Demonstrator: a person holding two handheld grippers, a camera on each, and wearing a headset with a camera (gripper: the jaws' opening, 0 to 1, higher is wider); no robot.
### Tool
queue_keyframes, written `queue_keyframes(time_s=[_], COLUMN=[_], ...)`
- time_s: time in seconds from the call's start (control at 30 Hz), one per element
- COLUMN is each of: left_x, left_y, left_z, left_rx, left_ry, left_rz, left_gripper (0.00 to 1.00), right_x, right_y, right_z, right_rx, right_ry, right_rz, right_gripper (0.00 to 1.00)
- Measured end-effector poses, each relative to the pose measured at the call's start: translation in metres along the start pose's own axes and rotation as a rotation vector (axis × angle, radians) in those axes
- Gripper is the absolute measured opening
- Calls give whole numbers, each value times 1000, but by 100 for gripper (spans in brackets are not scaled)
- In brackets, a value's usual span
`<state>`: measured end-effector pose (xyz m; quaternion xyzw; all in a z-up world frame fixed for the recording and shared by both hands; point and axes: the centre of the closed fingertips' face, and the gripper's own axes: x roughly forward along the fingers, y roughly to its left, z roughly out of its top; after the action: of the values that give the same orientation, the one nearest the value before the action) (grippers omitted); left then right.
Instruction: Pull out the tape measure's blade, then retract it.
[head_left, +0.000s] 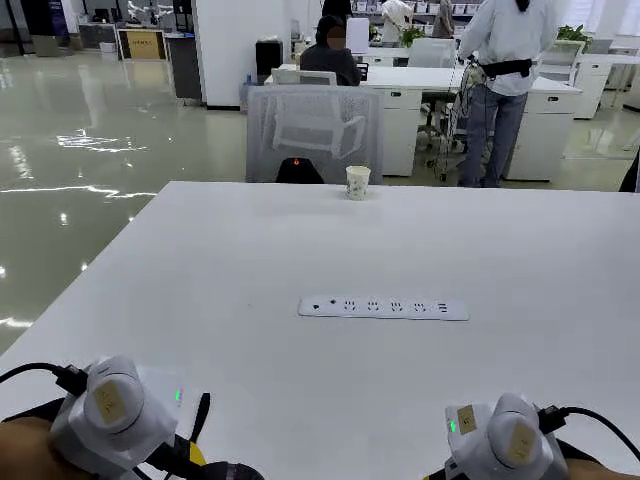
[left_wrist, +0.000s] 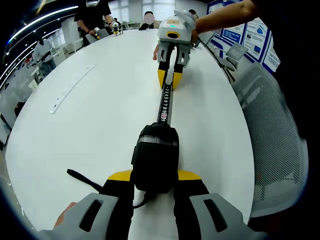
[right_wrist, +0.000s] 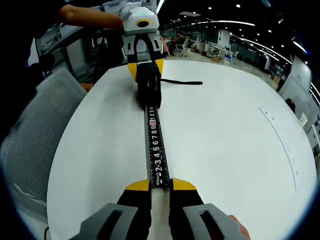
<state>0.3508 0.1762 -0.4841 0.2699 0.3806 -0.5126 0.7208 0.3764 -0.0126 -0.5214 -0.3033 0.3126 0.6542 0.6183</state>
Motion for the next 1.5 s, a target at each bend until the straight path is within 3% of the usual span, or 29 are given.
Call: queue_keyframes(time_s=[1.5], left_x=[0], left_y=[-1], left_z=[0], left_rx=[15], left_ry=[17], left_rz=[-5], left_gripper=[25], right_x=[-33], right_y=[0], right_z=[-42], right_rx=[50], right_ry=[46], right_rz=[-28], right_gripper=[8])
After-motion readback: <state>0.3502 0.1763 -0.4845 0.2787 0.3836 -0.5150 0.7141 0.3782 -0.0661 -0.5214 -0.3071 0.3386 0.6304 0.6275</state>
